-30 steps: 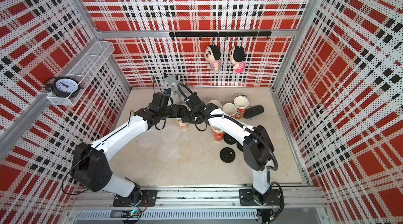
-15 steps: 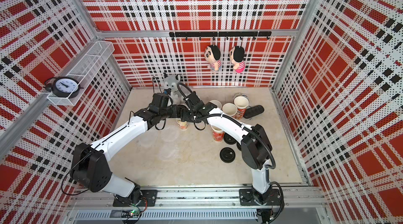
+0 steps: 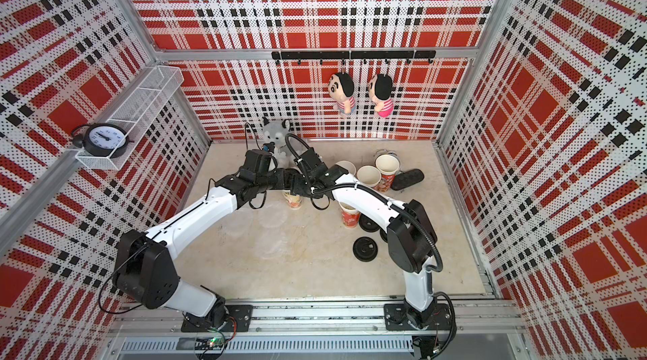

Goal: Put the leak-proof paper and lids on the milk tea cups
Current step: Secure the cup lid on the cup.

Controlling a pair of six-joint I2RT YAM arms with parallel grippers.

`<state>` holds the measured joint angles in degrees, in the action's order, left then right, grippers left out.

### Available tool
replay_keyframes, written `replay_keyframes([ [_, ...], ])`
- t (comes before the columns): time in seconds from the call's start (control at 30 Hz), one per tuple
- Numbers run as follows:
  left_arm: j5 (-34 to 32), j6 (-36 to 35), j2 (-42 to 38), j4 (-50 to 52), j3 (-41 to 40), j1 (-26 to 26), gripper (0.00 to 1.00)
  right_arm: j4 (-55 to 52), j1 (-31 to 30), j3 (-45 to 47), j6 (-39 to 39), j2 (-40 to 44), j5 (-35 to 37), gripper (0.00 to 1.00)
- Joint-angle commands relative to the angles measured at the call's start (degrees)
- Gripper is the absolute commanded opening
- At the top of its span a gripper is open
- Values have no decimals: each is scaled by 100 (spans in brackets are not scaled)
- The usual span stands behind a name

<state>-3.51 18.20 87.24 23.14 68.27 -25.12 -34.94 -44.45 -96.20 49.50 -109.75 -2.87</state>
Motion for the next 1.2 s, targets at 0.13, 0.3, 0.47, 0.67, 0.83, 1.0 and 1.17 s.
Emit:
replay_keyframes([
  [0.13, 220, -18, 263, 1064, -369, -97, 39, -541, 175, 629, 332, -547, 613, 58],
  [0.3, 219, -15, 253, 1048, -374, -107, 39, -369, 181, 1117, 514, -558, 570, 58],
  [0.47, 219, -9, 258, 1044, -393, -118, 39, -211, 180, 1500, 621, -565, 534, 58],
  [0.67, 208, 26, 229, 1022, -427, -164, 39, -198, 182, 1644, 626, -539, 593, 58],
  [0.83, 201, 18, 211, 1020, -420, -163, 39, -259, 180, 1250, 388, -400, 669, 59],
  [1.0, 223, -16, 236, 1018, -332, -144, 39, -100, 221, 373, -171, -225, 659, 59],
  [1.17, 245, -52, 287, 1035, -189, -95, 39, -27, 247, -441, -662, 2, 539, 60],
])
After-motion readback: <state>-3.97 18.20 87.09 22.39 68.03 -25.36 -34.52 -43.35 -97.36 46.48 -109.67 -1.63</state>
